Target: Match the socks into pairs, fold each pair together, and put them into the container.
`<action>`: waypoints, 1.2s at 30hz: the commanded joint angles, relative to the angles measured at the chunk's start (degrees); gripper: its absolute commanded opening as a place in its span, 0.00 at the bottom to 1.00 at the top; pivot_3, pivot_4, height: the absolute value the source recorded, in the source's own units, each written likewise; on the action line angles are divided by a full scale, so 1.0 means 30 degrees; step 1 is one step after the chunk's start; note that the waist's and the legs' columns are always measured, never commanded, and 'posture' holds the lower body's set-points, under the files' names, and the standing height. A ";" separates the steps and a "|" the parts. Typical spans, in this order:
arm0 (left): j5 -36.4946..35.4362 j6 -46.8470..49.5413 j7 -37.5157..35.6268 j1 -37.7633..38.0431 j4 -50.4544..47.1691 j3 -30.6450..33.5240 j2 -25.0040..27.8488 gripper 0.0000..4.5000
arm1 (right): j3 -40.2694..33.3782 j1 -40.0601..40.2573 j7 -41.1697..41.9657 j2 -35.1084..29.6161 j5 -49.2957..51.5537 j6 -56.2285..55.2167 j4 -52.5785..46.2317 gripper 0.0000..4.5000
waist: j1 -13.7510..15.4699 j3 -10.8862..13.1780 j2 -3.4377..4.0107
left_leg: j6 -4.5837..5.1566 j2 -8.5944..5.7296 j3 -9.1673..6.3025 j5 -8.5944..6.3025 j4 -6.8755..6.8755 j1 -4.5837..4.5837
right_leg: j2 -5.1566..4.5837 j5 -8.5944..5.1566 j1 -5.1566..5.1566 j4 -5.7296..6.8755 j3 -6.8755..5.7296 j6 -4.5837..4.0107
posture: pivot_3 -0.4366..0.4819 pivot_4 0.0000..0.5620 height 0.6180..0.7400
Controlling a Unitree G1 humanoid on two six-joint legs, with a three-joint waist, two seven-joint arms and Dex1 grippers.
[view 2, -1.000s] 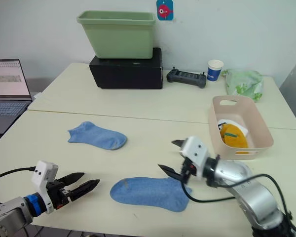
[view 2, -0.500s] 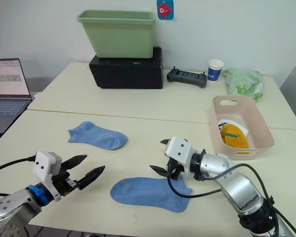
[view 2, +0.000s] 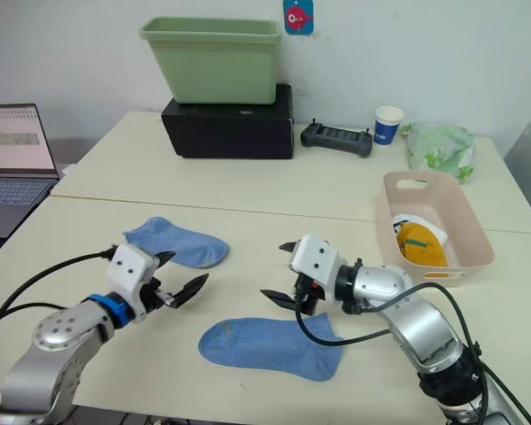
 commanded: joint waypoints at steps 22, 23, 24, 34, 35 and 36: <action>0.0827 0.1906 0.0813 -0.2393 0.1366 -0.1448 -0.1331 0.01 | -0.0792 0.1198 -0.0966 -0.0442 0.0318 0.0631 -0.2090 1.00 | -0.0034 -0.0001 -0.0001 | -0.0073 0.0004 -0.0007 0.0042 0.0019 -0.0072 | 0.0006 0.0000 -0.0027 0.0011 -0.0035 0.0001 | 0.48 0.27 0.84; 0.0720 0.2146 0.0837 -0.2468 0.1148 -0.1409 -0.1379 0.01 | -0.0822 0.1206 -0.0958 -0.0471 0.0335 0.0619 -0.2084 1.00 | -0.0033 -0.0001 -0.0001 | -0.0073 0.0005 -0.0008 0.0042 0.0019 -0.0073 | 0.0006 0.0000 -0.0027 0.0011 -0.0036 0.0001 | 0.48 0.27 0.84; -0.0177 0.3580 0.1018 -0.3015 0.0130 -0.1324 -0.1839 0.01 | -0.1209 0.1248 -0.0856 -0.0683 0.0529 0.0743 -0.2108 1.00 | -0.0023 -0.0001 -0.0001 | -0.0073 0.0006 -0.0010 0.0043 0.0019 -0.0080 | 0.0007 0.0000 -0.0027 0.0009 -0.0041 0.0001 | 0.48 0.27 0.84; -0.7408 1.4166 0.4025 -0.6814 -0.4556 -0.0439 -0.7792 0.01 | -0.4796 0.2403 -0.0619 -0.3033 0.1930 0.2282 -0.3233 1.00 | 0.0109 -0.0008 -0.0012 | -0.0073 -0.0004 0.0007 0.0043 0.0053 -0.0215 | 0.0000 0.0008 -0.0015 -0.0131 -0.0101 0.0014 | 0.48 0.27 0.84; -0.7579 1.4411 0.4263 -0.6872 -0.4478 -0.0517 -0.8125 0.01 | -0.4930 0.2535 -0.0672 -0.3113 0.1961 0.2405 -0.3368 1.00 | 0.0092 -0.0008 -0.0012 | -0.0073 0.0004 -0.0013 0.0043 0.0048 -0.0209 | 0.0016 0.0008 -0.0013 -0.0121 -0.0113 0.0012 | 0.48 0.27 0.84; -0.7675 1.4578 0.4414 -0.6908 -0.4434 -0.0559 -0.8299 0.01 | -0.4992 0.2609 -0.0724 -0.3151 0.1985 0.2497 -0.3464 1.00 | 0.0078 -0.0007 -0.0012 | -0.0072 0.0012 -0.0030 0.0044 0.0048 -0.0207 | 0.0019 0.0008 -0.0014 -0.0112 -0.0129 0.0012 | 0.48 0.27 0.84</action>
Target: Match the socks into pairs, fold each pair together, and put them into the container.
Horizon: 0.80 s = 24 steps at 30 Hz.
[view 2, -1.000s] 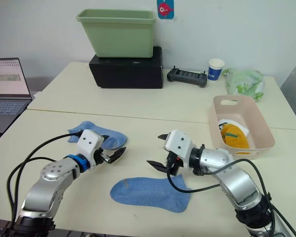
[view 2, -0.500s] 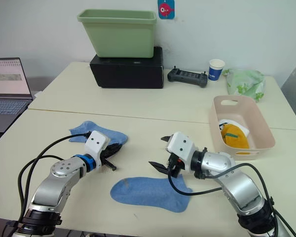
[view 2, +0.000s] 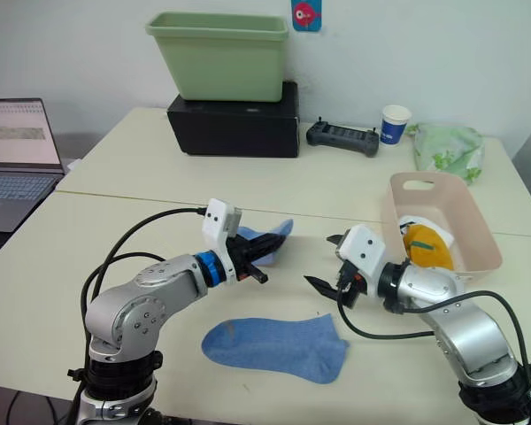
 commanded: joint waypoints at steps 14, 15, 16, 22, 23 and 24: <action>0.1762 -0.3529 -0.0437 -0.2000 0.5258 -0.5346 -0.2673 0.01 | -0.2081 0.2279 -0.0795 -0.2593 -0.0095 0.1235 -0.2625 1.00 | 0.0047 -0.0009 0.0018 | -0.0002 -0.0053 0.0040 0.0003 0.0020 0.0011 | -0.0021 0.0004 0.0026 -0.0021 0.0043 -0.0002 | 0.48 0.27 0.84; 0.1727 -0.3751 -0.0756 -0.2068 0.5339 -0.5408 -0.2622 0.01 | -0.2115 0.2316 -0.0818 -0.2629 -0.0093 0.1269 -0.2660 1.00 | 0.0037 -0.0010 0.0018 | -0.0002 -0.0051 0.0041 0.0003 0.0021 0.0011 | -0.0020 0.0004 0.0024 -0.0017 0.0043 -0.0002 | 0.48 0.27 0.84; 0.1704 -0.3878 -0.0984 -0.2109 0.5392 -0.5443 -0.2588 0.01 | -0.2140 0.2340 -0.0829 -0.2647 -0.0095 0.1295 -0.2684 1.00 | 0.0035 -0.0010 0.0018 | -0.0003 -0.0049 0.0039 0.0003 0.0020 0.0010 | -0.0018 0.0004 0.0021 -0.0016 0.0040 -0.0002 | 0.48 0.27 0.84; 0.1782 -0.4342 -0.2419 -0.2573 0.4919 -0.5744 -0.1453 0.34 | -0.1922 0.2142 -0.0853 -0.2729 -0.0279 0.1389 -0.2622 1.00 | 0.0048 -0.0009 0.0018 | -0.0003 -0.0053 0.0039 0.0004 0.0022 0.0005 | -0.0020 0.0004 0.0029 -0.0026 0.0037 -0.0001 | 0.48 0.27 0.84; 0.1614 -0.4211 -0.2550 -0.2579 0.4602 -0.5631 -0.1274 0.41 | -0.1863 0.2095 -0.0828 -0.2717 -0.0319 0.1361 -0.2568 1.00 | 0.0047 -0.0010 0.0018 | -0.0003 -0.0052 0.0039 0.0003 0.0023 0.0006 | -0.0020 0.0004 0.0029 -0.0025 0.0038 -0.0001 | 0.48 0.27 0.84; 0.1467 -0.4073 -0.2641 -0.2525 0.4178 -0.5503 -0.1024 0.49 | -0.1772 0.2037 -0.0776 -0.2739 -0.0388 0.1287 -0.2493 1.00 | 0.0046 -0.0010 0.0018 | -0.0004 -0.0050 0.0039 0.0004 0.0024 0.0005 | -0.0020 0.0004 0.0028 -0.0025 0.0038 -0.0001 | 0.48 0.27 0.84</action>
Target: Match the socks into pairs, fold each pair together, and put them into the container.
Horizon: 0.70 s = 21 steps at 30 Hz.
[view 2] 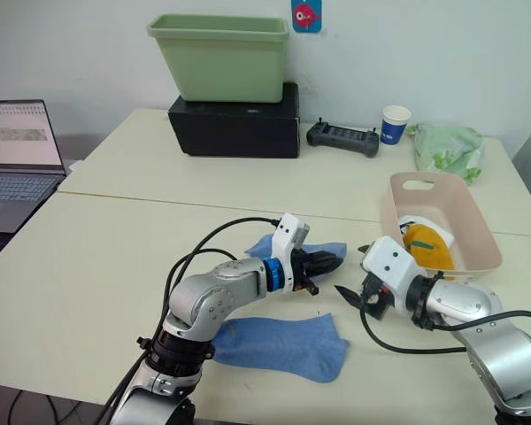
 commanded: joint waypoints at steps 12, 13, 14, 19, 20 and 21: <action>-0.2965 0.0640 0.0307 0.2377 -0.5135 0.7066 0.3797 1.00 | 0.1059 -0.1382 -0.0049 0.0491 -0.0138 -0.0698 0.0083 1.00 | -0.0112 0.0000 0.0004 | 0.0000 0.0038 -0.0027 0.0000 -0.0008 0.0025 | 0.0017 0.0000 0.0002 0.0016 -0.0022 0.0001 | 0.48 0.27 0.84; -0.2769 0.0608 0.0608 0.2768 -0.5005 0.7675 0.4162 1.00 | 0.1350 -0.1521 -0.0144 0.0620 -0.0330 -0.0781 0.0266 1.00 | -0.0108 0.0000 0.0004 | 0.0000 0.0037 -0.0034 0.0000 -0.0007 0.0024 | 0.0016 0.0000 0.0006 0.0014 -0.0031 0.0001 | 0.48 0.27 0.84; -0.2698 0.0641 0.0879 0.3143 -0.4890 0.8258 0.4456 1.00 | 0.1705 -0.1722 -0.0327 0.0794 -0.0622 -0.0877 0.0538 1.00 | -0.0115 0.0000 0.0004 | 0.0000 0.0035 -0.0029 0.0000 -0.0005 0.0024 | 0.0013 0.0000 0.0007 0.0014 -0.0025 0.0001 | 0.48 0.27 0.84; -0.3312 0.1635 0.1029 0.5035 -0.4555 0.9607 0.5567 1.00 | 0.3012 -0.2546 -0.1868 0.1962 -0.1806 0.0468 0.2013 1.00 | -0.0099 0.0000 0.0002 | -0.0003 0.0021 -0.0018 0.0001 0.0002 0.0011 | -0.0016 0.0000 -0.0007 0.0008 -0.0014 0.0001 | 0.48 0.27 0.84; -0.3319 0.1844 0.1140 0.5368 -0.4393 0.9599 0.5615 1.00 | 0.3251 -0.2672 -0.2297 0.2316 -0.2064 0.0890 0.2452 1.00 | -0.0075 0.0000 0.0003 | -0.0004 0.0023 -0.0018 0.0001 0.0001 0.0012 | -0.0017 0.0000 -0.0004 0.0005 -0.0017 0.0001 | 0.48 0.27 0.84; -0.3324 0.2035 0.1301 0.5539 -0.4216 0.9547 0.5566 1.00 | 0.3372 -0.2783 -0.2742 0.2745 -0.2257 0.1303 0.2849 1.00 | -0.0056 0.0000 0.0002 | -0.0004 0.0023 -0.0020 0.0001 -0.0001 0.0008 | -0.0018 0.0000 -0.0005 0.0003 -0.0019 0.0001 | 0.48 0.27 0.84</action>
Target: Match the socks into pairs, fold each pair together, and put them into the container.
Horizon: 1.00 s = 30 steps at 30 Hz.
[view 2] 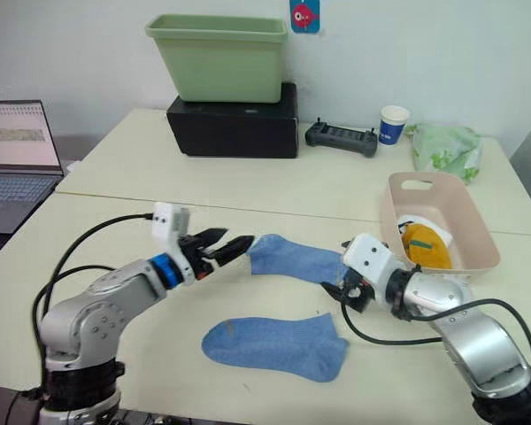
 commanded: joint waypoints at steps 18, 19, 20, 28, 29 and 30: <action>0.2043 -0.0380 0.1376 -0.2062 0.5038 -0.3685 -0.1980 0.53 | 0.0437 -0.0133 -0.2554 0.2921 -0.2027 0.1665 0.3277 0.64 | 0.0039 -0.0009 0.0015 | -0.0001 -0.0014 0.0017 0.0001 0.0002 0.0005 | -0.0004 0.0000 -0.0011 0.0033 0.0004 0.0000 | 0.48 0.27 0.84; 0.2159 -0.0532 0.1266 -0.2105 0.5248 -0.3820 -0.2012 0.46 | 0.0495 -0.0149 -0.2472 0.2952 -0.2040 0.1665 0.3351 0.56 | 0.0056 -0.0010 0.0015 | -0.0001 -0.0014 0.0015 0.0001 0.0001 0.0002 | -0.0004 0.0000 -0.0011 0.0032 0.0002 0.0000 | 0.48 0.27 0.84; 0.2397 -0.0760 0.1191 -0.2190 0.5592 -0.4031 -0.2079 0.40 | 0.0540 -0.0140 -0.2411 0.2970 -0.2069 0.1626 0.3452 0.49 | 0.0070 -0.0011 0.0018 | -0.0001 -0.0014 0.0014 0.0001 0.0001 0.0003 | -0.0004 0.0000 -0.0010 0.0032 0.0000 0.0000 | 0.48 0.27 0.84; 0.2873 -0.1287 0.0939 -0.2401 0.6231 -0.4291 -0.2416 0.00 | 0.0583 0.0107 -0.1772 0.2794 -0.1937 0.1737 0.3172 0.01 | 0.0194 -0.0022 0.0024 | -0.0001 -0.0022 0.0015 0.0001 0.0002 0.0003 | -0.0013 0.0000 -0.0001 0.0012 -0.0003 0.0000 | 0.48 0.27 0.84; 0.2888 -0.1295 0.0926 -0.2409 0.6215 -0.4298 -0.2426 0.00 | 0.0590 0.0140 -0.1626 0.2757 -0.1827 0.1839 0.3000 0.01 | 0.0194 -0.0023 0.0024 | -0.0001 -0.0023 0.0015 0.0001 0.0001 0.0003 | -0.0013 0.0000 -0.0001 0.0012 -0.0002 0.0000 | 0.48 0.27 0.84; 0.2898 -0.1305 0.0906 -0.2425 0.6206 -0.4297 -0.2432 0.00 | 0.0595 0.0170 -0.1447 0.2713 -0.1686 0.1964 0.2768 0.01 | 0.0195 -0.0023 0.0025 | -0.0001 -0.0023 0.0015 0.0001 0.0001 0.0004 | -0.0012 0.0000 0.0000 0.0013 -0.0002 0.0000 | 0.48 0.27 0.84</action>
